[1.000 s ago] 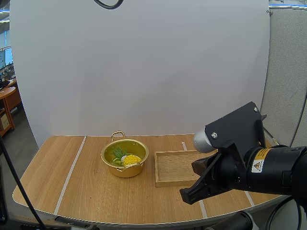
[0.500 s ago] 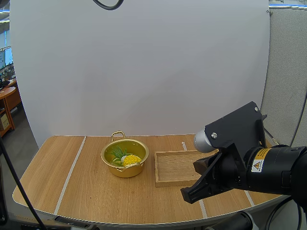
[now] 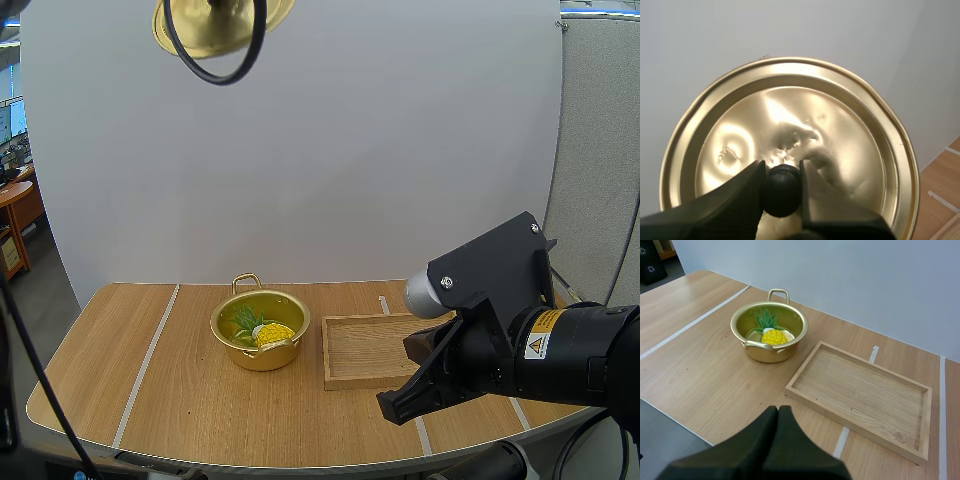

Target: Open the pot, put the pineapple inside, and close it

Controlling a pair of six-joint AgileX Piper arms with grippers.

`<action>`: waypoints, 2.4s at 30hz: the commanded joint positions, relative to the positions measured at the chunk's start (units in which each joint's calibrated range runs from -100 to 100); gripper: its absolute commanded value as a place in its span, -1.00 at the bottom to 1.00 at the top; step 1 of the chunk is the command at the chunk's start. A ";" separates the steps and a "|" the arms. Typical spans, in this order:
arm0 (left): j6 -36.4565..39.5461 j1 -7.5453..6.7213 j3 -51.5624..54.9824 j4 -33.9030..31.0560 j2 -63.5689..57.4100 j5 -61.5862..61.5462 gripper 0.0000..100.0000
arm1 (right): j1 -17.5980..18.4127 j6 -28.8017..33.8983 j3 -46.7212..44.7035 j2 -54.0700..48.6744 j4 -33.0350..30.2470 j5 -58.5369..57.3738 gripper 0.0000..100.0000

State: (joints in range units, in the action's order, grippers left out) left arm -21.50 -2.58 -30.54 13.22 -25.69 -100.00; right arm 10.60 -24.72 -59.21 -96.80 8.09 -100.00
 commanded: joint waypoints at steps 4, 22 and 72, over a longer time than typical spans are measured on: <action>0.52 -0.11 0.76 0.19 3.80 0.00 -1.00 | -0.16 -0.52 -0.08 -0.51 -0.39 0.00 -1.00; -0.60 -0.11 24.37 1.25 10.73 0.00 -1.00 | -0.16 -0.54 -0.08 -0.51 -1.43 0.00 -1.00; -3.93 -0.11 49.17 2.88 32.00 14.98 -1.00 | -0.16 -0.54 -0.08 -0.51 -1.66 0.00 -1.00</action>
State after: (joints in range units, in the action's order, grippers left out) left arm -25.24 -2.58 18.48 14.65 5.30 -86.02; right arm 10.60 -24.72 -59.21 -96.80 6.72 -100.00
